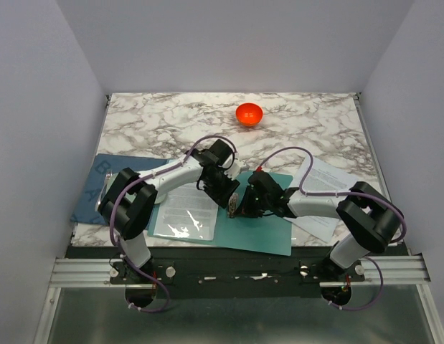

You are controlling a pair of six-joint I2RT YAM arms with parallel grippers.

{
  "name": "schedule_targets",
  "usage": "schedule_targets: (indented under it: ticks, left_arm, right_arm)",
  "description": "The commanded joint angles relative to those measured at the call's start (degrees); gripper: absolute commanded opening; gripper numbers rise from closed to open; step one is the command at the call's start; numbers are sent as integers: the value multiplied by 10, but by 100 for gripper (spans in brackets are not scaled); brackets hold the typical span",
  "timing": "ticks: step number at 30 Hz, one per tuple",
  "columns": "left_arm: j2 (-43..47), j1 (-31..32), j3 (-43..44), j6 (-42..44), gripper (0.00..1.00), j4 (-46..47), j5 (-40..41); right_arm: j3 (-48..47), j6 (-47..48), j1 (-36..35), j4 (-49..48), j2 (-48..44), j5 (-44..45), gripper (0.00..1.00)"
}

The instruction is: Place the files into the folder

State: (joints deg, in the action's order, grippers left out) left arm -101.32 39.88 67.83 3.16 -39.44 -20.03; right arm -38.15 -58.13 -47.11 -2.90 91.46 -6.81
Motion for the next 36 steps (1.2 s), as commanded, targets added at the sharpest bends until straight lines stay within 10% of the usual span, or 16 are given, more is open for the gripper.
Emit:
schedule_targets:
  ticks: [1,22,36]
  left_arm:
    - [-31,5,7,4,50,19,1]
    - [-114,45,118,5,42,11,32]
    - [-17,45,64,-7,52,-34,-4]
  right_arm:
    - [41,10,10,64,27,50,10]
    - [93,42,75,90,-26,65,9]
    - [100,49,75,76,-91,50,22]
